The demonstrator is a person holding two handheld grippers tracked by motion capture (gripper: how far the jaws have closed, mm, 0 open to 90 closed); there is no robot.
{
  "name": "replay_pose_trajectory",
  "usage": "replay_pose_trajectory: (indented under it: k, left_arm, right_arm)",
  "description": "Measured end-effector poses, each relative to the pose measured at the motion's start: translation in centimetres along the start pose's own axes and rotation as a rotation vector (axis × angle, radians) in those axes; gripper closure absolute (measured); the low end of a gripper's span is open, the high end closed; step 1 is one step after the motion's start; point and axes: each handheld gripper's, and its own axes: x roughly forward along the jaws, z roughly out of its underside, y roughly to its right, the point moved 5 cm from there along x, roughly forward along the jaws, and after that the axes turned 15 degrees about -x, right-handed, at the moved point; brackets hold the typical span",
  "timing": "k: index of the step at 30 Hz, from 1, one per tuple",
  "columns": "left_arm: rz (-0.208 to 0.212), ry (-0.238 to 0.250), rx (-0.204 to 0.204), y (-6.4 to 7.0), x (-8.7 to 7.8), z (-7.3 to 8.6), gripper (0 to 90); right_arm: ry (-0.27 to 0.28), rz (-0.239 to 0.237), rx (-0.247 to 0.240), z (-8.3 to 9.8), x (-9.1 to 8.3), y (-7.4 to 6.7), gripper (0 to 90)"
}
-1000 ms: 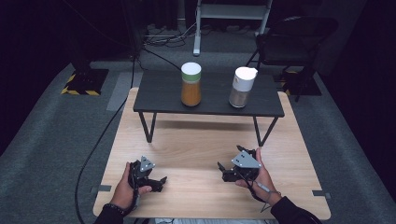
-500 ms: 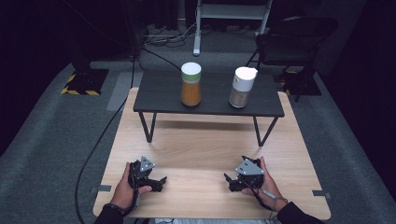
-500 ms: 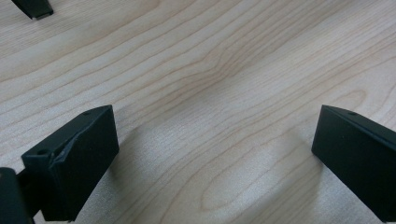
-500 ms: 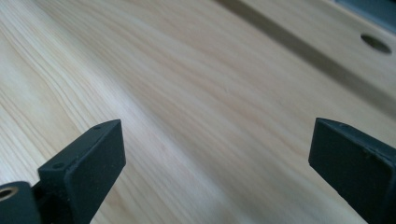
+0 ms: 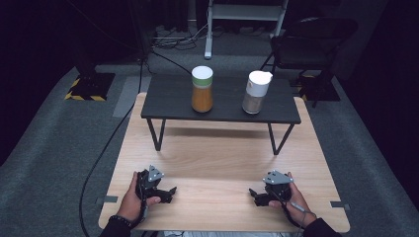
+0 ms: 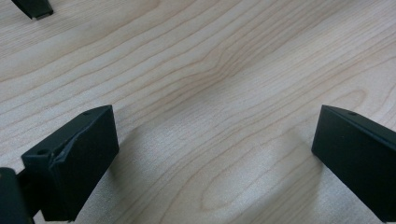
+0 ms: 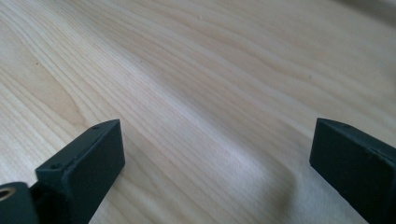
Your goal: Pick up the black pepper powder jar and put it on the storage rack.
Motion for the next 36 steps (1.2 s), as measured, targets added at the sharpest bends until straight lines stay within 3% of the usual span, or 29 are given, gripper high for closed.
replay_pose_trajectory:
  k: [12,16,36]
  left_arm:
    - [0.001,-0.002,0.001,0.0,0.0,0.0,0.4]
    - [0.002,-0.002,0.000,0.0,0.0,0.0,0.4]
    - [0.006,-0.003,0.005,0.0,0.1,-0.1,0.4]
  right_arm:
    - [-0.020,-0.066,0.069,1.1,-0.1,2.8,0.5]
    - [-0.021,-0.065,0.073,1.5,-0.2,3.4,0.4]
    - [-0.020,-0.070,0.073,1.8,-0.3,3.9,0.0]
